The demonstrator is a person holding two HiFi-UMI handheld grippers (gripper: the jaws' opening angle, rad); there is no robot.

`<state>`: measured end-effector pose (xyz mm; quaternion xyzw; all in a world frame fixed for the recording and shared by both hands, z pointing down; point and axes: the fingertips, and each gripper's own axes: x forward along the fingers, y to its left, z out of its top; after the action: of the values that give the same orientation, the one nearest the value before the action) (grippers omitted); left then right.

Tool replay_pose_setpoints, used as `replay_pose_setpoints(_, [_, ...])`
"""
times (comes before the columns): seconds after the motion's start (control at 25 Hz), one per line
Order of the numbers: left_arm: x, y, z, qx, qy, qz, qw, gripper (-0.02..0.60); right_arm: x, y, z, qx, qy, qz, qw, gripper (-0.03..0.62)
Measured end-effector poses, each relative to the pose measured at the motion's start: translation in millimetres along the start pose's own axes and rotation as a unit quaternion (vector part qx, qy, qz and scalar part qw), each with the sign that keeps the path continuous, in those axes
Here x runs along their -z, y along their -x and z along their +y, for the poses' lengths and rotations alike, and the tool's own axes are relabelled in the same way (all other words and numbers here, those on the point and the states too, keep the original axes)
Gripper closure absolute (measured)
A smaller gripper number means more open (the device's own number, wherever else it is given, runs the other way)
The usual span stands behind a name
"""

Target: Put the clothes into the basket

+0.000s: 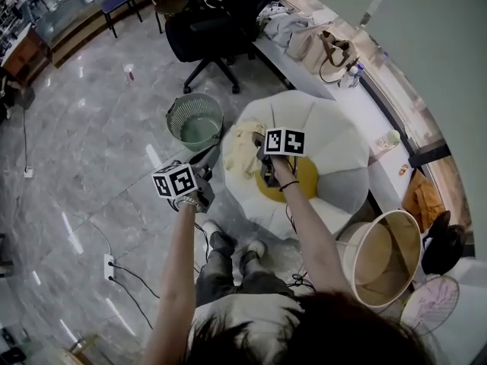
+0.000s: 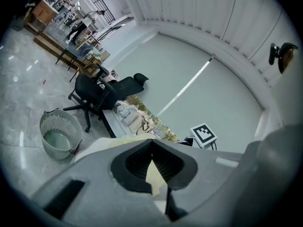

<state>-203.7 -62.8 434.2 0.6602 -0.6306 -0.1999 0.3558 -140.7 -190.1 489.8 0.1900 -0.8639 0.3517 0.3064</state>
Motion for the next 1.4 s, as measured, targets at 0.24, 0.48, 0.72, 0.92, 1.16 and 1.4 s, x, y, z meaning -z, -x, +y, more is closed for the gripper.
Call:
replay_pose_setpoints(0.24, [-30,10,31,0.002,0.004,-0.004,1.0,0.571,-7,-33,28,-0.001,0.006,0.011,1.0,0.522])
replay_pose_setpoints(0.48, [-52,25,62,0.005,0.003,0.0,1.0,0.571,-12,-65,56,0.002,0.003,0.013,1.0,0.522])
replay_pose_setpoints(0.72, [-73,42,89,0.01,0.001,-0.001,0.9999,0.571,-22,-96,89,-0.004,0.004,0.007,1.0,0.523])
replay_pose_setpoints(0.92, [-95,59,106,0.009,-0.005,-0.019,0.9998,0.571,-30,-116,116,-0.017,0.012,0.007,1.0,0.522])
replay_pose_setpoints(1.16, [-109,66,118,0.012,-0.001,-0.035,0.9993,0.571,-38,-140,141,-0.035,0.001,0.011,0.999,0.522])
replay_pose_setpoints(1.4, [-130,62,145,0.002,0.012,-0.061,0.9981,0.571,-48,-171,149,-0.048,-0.009,0.027,0.998,0.522])
